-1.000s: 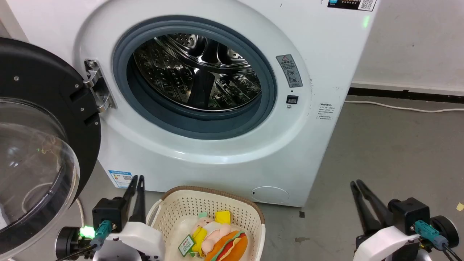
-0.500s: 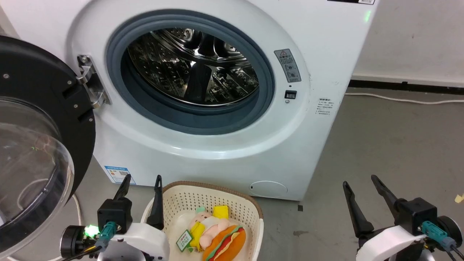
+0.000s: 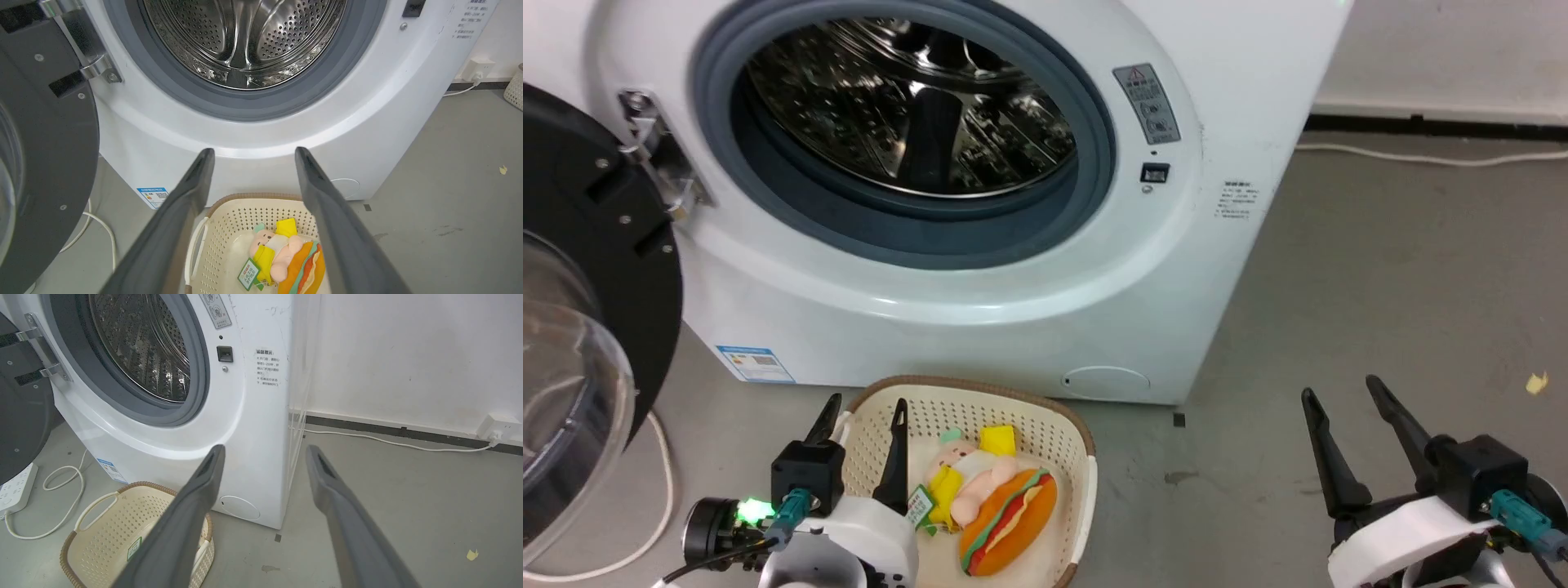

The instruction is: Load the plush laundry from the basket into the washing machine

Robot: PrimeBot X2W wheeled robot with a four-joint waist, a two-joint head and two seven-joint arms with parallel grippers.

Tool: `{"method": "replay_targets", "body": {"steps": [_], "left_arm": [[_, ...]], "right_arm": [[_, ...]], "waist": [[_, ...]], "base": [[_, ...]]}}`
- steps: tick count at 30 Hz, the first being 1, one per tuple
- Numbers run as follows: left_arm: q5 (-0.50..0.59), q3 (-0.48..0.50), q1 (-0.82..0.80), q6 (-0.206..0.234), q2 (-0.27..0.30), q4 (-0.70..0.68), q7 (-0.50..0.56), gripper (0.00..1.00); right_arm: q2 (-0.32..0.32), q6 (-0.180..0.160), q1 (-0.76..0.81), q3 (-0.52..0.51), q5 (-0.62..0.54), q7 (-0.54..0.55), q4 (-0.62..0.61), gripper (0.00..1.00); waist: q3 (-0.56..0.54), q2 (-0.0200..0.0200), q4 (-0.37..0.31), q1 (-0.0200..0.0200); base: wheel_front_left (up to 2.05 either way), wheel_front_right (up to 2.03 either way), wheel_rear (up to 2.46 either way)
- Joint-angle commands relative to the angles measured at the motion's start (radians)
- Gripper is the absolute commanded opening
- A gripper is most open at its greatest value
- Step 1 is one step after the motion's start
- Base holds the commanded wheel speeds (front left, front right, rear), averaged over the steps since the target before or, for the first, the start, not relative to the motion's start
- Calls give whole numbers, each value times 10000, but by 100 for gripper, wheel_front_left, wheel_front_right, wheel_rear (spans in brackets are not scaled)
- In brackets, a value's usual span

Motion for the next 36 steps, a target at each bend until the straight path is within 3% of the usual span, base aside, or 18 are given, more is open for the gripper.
{"method": "replay_targets", "body": {"steps": [1, 20, 36], "left_arm": [[-37, -89, -266, -74, 108, 269, -91, 100], [-336, -513, -1371, -415, 976, 2873, 207, 100], [-412, -1013, -2543, -519, 1540, 4698, 900, 100]], "right_arm": [[-1, -2, -213, -16, 147, -123, -75, 100], [-1, -4, -636, 363, 1330, -520, -260, 100], [-1, -5, -728, 260, 2214, -833, -510, 100]], "waist": [[242, 0, -173, -1], [1887, 0, -1472, -1], [3176, 0, -2060, -1]], "base": [[0, 0, 0], [0, 0, 0], [0, 0, 0]]}}
